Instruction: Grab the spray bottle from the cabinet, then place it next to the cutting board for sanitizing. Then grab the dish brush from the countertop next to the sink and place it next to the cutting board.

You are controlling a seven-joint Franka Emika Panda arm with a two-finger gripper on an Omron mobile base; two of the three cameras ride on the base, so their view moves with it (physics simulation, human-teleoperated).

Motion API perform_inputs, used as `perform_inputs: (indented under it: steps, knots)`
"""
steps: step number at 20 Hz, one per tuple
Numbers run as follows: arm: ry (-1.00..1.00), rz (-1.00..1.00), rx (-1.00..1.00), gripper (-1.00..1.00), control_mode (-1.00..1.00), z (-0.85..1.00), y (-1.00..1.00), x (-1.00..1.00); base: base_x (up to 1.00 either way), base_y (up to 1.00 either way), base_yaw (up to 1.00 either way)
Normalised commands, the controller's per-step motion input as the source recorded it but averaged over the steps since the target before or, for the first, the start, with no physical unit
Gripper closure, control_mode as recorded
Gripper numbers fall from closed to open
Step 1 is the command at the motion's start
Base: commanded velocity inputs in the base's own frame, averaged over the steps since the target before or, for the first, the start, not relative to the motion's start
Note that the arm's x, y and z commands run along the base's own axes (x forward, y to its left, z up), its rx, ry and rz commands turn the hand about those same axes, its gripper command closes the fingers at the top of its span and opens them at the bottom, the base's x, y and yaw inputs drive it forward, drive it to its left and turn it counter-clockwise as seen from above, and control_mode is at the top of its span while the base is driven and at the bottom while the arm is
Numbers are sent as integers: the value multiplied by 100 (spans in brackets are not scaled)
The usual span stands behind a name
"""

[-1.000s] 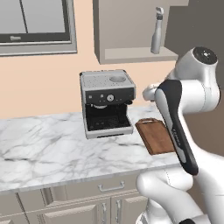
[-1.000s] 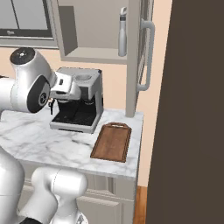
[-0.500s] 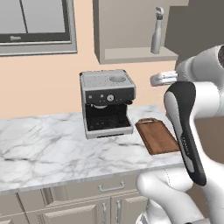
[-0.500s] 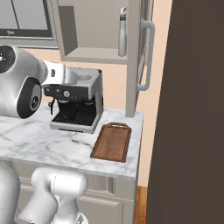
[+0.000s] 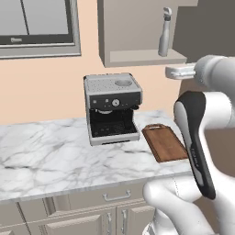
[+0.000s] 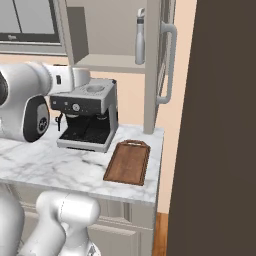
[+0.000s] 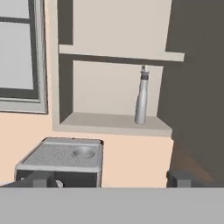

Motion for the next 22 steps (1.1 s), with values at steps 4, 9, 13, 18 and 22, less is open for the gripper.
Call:
perform_inputs:
  steps: [4, 9, 13, 18, 22]
  knots:
    - [-15, -12, 0, -100, -100, 43, -15, 1, 0, 0, 0]
    - [-17, -6, 0, -100, -100, 36, -6, 11, 0, 0, 0]
    - [-3, 0, 0, -100, -100, 7, -14, 44, 0, 0, 0]
    - [-1, 0, 0, -100, -100, 0, -9, 51, 0, 0, 0]
    - [0, 0, 0, -100, -100, 0, -6, 49, 0, 0, 0]
